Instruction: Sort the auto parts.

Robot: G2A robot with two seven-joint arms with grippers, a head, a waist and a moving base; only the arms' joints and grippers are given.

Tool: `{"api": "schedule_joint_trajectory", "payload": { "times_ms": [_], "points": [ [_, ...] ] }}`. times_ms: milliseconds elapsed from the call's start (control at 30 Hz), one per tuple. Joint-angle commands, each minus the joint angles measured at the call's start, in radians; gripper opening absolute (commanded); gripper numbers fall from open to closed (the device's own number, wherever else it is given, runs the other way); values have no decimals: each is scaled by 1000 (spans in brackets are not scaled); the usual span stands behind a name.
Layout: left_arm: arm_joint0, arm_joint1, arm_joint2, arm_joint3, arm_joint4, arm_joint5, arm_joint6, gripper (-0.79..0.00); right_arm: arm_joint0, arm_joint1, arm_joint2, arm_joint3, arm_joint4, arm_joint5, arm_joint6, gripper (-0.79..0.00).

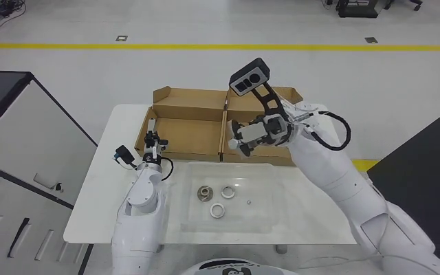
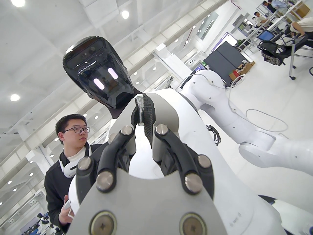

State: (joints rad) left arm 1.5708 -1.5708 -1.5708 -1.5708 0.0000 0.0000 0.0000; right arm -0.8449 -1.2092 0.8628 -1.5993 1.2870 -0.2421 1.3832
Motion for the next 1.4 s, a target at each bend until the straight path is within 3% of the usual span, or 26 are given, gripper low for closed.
{"api": "schedule_joint_trajectory", "payload": {
  "times_ms": [0, 900, 1367],
  "points": [
    [0, 0, 0, 0, 0, 0, 0, 0, -6, -2, 6, -7, -7, 6, -4, -785],
    [0, 0, 0, 0, 0, 0, 0, 0, -85, -72, 46, -39, 176, -41, 36, -785],
    [0, 0, 0, 0, 0, 0, 0, 0, -85, -72, 46, -39, 176, -41, 36, -785]
  ]
}}
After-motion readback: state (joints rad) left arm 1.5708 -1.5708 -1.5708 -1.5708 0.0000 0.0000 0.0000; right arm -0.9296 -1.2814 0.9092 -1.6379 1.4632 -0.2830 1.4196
